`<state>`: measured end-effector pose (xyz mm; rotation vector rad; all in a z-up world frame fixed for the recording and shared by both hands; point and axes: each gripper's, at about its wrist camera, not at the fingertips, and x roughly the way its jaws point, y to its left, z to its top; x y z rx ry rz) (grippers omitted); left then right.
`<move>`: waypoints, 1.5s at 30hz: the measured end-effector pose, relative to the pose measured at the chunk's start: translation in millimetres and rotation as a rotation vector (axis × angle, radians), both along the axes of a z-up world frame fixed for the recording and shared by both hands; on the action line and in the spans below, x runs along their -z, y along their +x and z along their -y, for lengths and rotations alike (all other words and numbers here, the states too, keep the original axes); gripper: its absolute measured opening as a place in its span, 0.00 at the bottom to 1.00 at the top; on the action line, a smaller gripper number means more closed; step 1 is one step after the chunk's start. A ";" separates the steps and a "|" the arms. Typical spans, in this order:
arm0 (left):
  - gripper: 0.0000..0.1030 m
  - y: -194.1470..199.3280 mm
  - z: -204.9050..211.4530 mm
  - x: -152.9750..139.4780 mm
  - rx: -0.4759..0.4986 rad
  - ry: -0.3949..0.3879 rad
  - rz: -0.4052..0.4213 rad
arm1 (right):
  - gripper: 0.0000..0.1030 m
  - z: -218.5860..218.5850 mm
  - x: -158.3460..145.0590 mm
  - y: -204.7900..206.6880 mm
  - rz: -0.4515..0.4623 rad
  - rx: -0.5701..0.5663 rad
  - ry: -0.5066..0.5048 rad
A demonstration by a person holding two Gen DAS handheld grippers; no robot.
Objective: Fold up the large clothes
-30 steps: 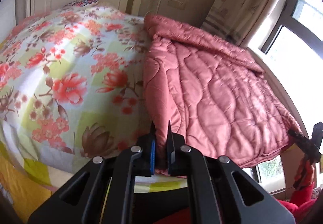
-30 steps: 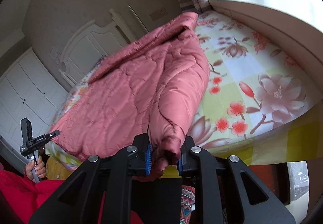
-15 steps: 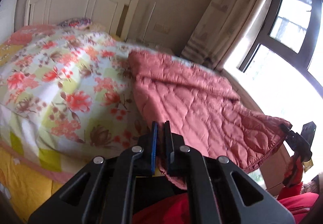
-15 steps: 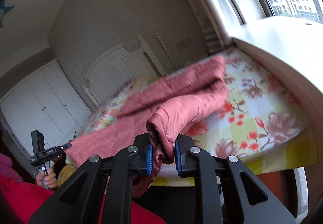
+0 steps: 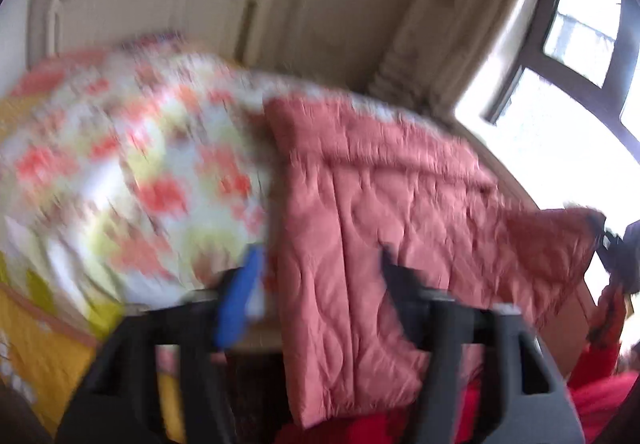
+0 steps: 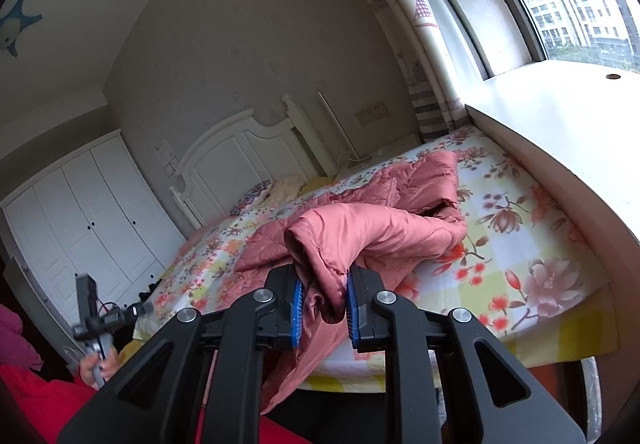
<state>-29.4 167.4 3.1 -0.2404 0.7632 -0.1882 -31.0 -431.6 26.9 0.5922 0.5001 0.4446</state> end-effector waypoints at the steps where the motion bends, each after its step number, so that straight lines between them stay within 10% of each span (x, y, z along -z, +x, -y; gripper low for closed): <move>1: 0.64 -1.5 0.1 14.1 0.003 0.013 -0.041 | 0.18 1.0 1.5 -0.3 -0.005 0.002 0.002; 7: 0.87 -21.0 -11.4 56.1 0.058 0.032 -0.150 | 0.18 3.1 9.5 -2.1 -0.031 0.012 -0.007; 15: 0.85 -14.7 7.2 107.4 0.117 0.026 -0.275 | 0.18 -2.4 5.6 -3.6 -0.026 0.006 -0.031; 17: 0.75 -9.7 11.1 112.8 0.121 0.016 -0.296 | 0.18 -3.1 6.0 -2.8 -0.024 0.007 -0.036; 20: 0.11 -3.4 23.0 119.2 0.162 0.020 -0.331 | 0.18 -4.1 6.4 -3.5 -0.025 0.008 -0.040; 23: 0.05 -1.6 33.2 119.0 0.184 0.019 -0.326 | 0.18 -4.3 6.8 -4.6 -0.023 0.009 -0.041; 32: 0.04 -0.1 23.8 56.7 0.199 -0.165 -0.169 | 0.18 -2.3 2.8 -5.4 0.000 0.016 -0.021; 45: 0.04 66.2 36.6 -69.9 0.208 -0.120 0.105 | 0.18 32.5 -43.4 61.2 0.085 0.010 0.164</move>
